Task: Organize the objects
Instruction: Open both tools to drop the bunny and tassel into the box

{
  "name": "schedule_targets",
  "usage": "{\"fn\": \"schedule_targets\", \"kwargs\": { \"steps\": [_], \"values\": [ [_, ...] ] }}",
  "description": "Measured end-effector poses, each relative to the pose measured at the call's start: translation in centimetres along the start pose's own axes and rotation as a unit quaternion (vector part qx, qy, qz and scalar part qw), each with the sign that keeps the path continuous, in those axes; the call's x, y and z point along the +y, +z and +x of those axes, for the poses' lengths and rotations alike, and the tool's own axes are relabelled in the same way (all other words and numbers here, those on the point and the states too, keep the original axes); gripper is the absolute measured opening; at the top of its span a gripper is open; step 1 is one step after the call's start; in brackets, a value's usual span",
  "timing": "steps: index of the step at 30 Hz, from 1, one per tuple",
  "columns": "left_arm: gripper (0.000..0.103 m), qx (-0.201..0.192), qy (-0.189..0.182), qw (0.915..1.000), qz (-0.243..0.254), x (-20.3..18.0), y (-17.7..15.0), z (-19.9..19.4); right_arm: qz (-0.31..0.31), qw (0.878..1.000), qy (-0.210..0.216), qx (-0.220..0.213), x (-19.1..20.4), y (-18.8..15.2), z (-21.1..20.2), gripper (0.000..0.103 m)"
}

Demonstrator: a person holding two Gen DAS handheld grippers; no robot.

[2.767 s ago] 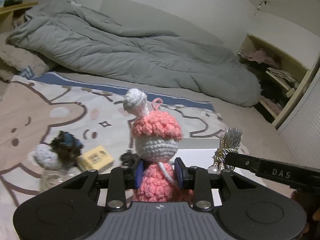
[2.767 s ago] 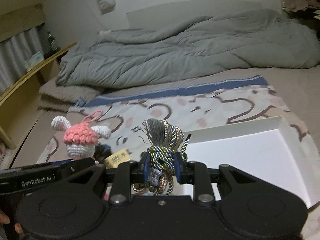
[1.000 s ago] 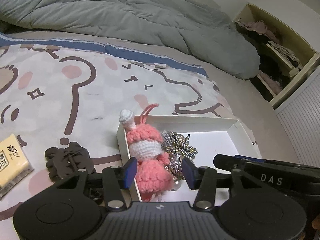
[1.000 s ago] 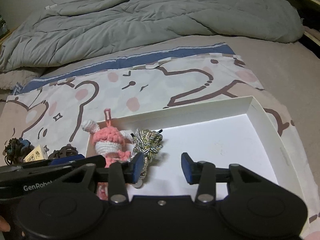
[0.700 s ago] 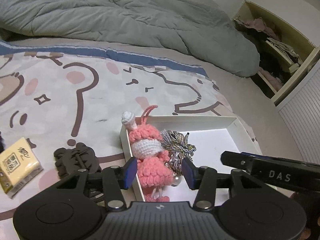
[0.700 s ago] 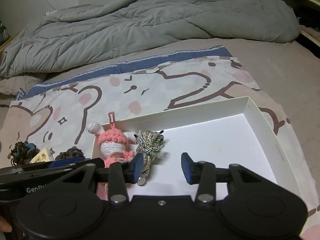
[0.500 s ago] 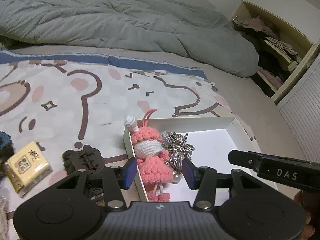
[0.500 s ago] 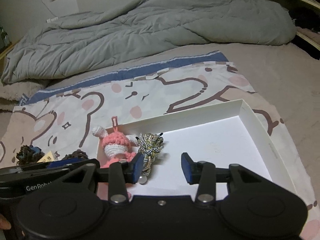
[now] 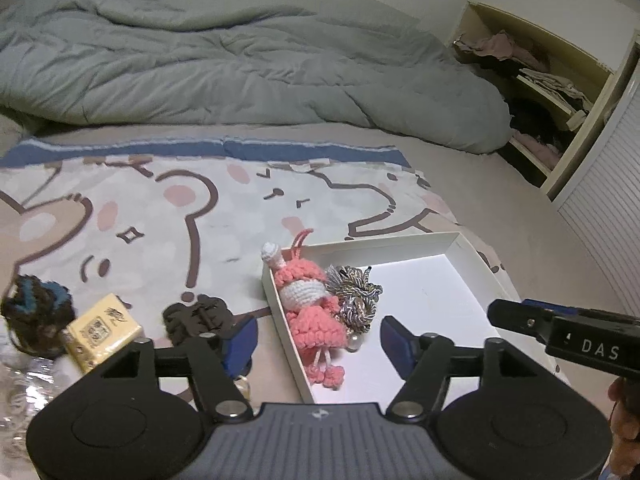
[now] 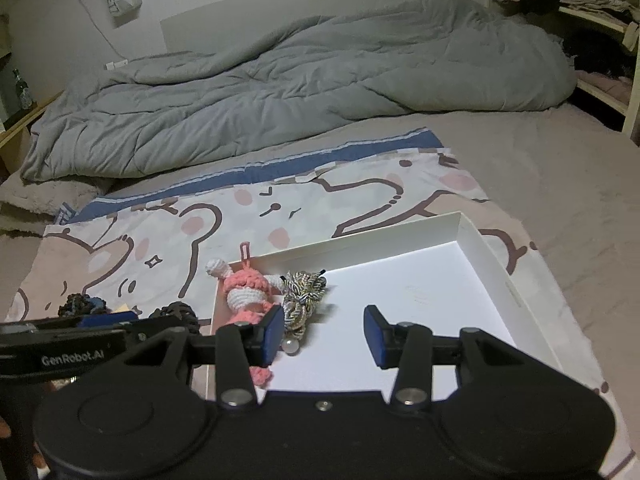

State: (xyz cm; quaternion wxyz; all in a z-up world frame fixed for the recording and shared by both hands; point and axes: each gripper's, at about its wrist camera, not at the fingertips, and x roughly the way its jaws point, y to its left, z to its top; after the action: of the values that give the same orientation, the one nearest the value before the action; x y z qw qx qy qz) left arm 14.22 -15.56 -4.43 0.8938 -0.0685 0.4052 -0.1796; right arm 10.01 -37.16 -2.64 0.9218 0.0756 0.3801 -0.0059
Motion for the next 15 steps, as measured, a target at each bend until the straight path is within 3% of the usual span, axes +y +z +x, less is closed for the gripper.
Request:
{"fn": "schedule_targets", "kwargs": {
  "steps": [5,15],
  "values": [
    [0.08,-0.009,0.009,0.9999,0.011,-0.3,-0.1,-1.9,-0.004,1.0,-0.006,-0.015,-0.2,-0.6,-2.0,0.052],
    [0.099,-0.026,0.031,0.9986,0.034,-0.6,-0.9,-5.2,-0.021,0.998,-0.039,-0.048,-0.5,-1.8,-5.9,0.082]
  ]
}}
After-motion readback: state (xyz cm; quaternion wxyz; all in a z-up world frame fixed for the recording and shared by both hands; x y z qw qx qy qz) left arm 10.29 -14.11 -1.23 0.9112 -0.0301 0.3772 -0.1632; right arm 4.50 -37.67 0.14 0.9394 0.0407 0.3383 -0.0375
